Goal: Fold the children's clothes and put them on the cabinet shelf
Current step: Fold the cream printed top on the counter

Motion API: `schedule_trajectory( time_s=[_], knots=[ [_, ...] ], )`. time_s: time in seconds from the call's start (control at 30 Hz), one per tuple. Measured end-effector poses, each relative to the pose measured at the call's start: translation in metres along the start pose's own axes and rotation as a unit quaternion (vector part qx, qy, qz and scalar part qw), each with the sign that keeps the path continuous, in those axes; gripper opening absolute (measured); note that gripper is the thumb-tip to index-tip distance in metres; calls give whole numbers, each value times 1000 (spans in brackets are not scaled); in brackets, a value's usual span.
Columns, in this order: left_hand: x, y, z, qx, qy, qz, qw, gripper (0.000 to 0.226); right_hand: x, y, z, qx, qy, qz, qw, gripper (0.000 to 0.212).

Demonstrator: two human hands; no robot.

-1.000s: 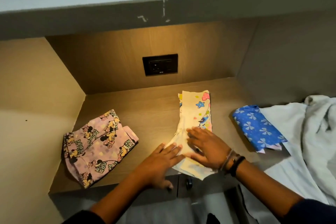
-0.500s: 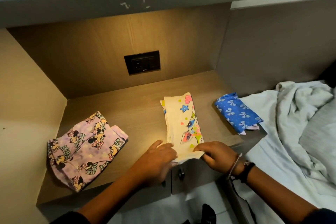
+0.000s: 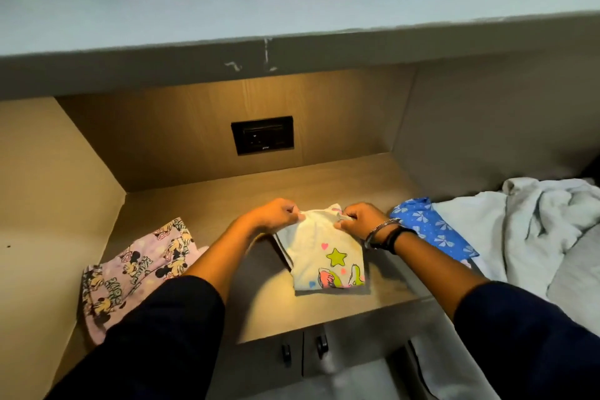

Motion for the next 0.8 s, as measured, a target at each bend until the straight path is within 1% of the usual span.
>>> schedule_trajectory(
  time_s=[0.03,0.07,0.13,0.17,0.2,0.23,0.27,0.3,0.33,0.37,0.4,0.43,0.47,0.53,0.57,0.6,0.67,0.7,0.73,0.8],
  knots=[
    [2,-6,4,-7,-37,-34,999,15,4,-10,-2,-10,45,3,999,26],
    [4,-11,9,-13,-76,-68,995,17,9,-19,-5,-18,82,-6,996,27],
    [11,-8,13,-3,-155,-137,978,44,16,-27,-12,-12,104,-45,993,25],
    [13,-2,11,16,-185,-170,968,50,18,-27,-12,-5,105,-65,992,26],
    [17,5,9,49,-209,-201,956,52,21,-26,-12,-6,112,-82,990,31],
    [21,15,4,88,-228,-217,945,54,23,-21,-10,-14,128,-98,987,41],
    [28,25,2,134,-235,-213,939,56,24,-14,-7,-28,146,-118,982,50],
    [35,36,-1,184,-233,-190,936,60,25,-5,-2,-54,161,-142,975,53],
    [43,47,-1,225,-236,-152,933,66,24,7,3,-99,171,-161,967,53],
    [52,58,1,254,-246,-109,929,72,24,19,8,-162,179,-162,957,52],
    [60,66,6,267,-265,-66,924,79,25,31,10,-227,187,-138,946,54],
    [66,72,12,266,-284,-27,921,87,27,42,8,-277,200,-91,935,59],
    [69,76,19,256,-297,0,920,94,29,51,2,-303,219,-32,927,67],
    [73,80,30,239,-299,15,924,99,37,65,-18,-297,255,74,917,86],
    [73,81,32,234,-297,6,926,98,40,69,-26,-290,261,97,916,91],
    [74,81,33,231,-298,-8,926,95,42,70,-33,-286,260,101,917,93],
    [78,84,32,229,-297,-38,926,86,43,71,-39,-280,248,83,924,84],
    [81,86,31,229,-294,-55,926,82,43,72,-39,-294,243,59,923,72],
    [83,88,30,229,-291,-76,926,78,43,71,-37,-325,241,20,914,57],
    [83,93,29,254,-297,-116,913,72,42,70,-30,-369,236,-38,898,33]
  ],
)
Point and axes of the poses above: each hand's wrist, its own y-axis away from the middle knuckle, its own x-axis out of the palm, z = x × y, the point moved 3 cm from there along -y, towards the middle knuckle, and after that the axes turned 12 degrees about -z, right-handed, at the moved point
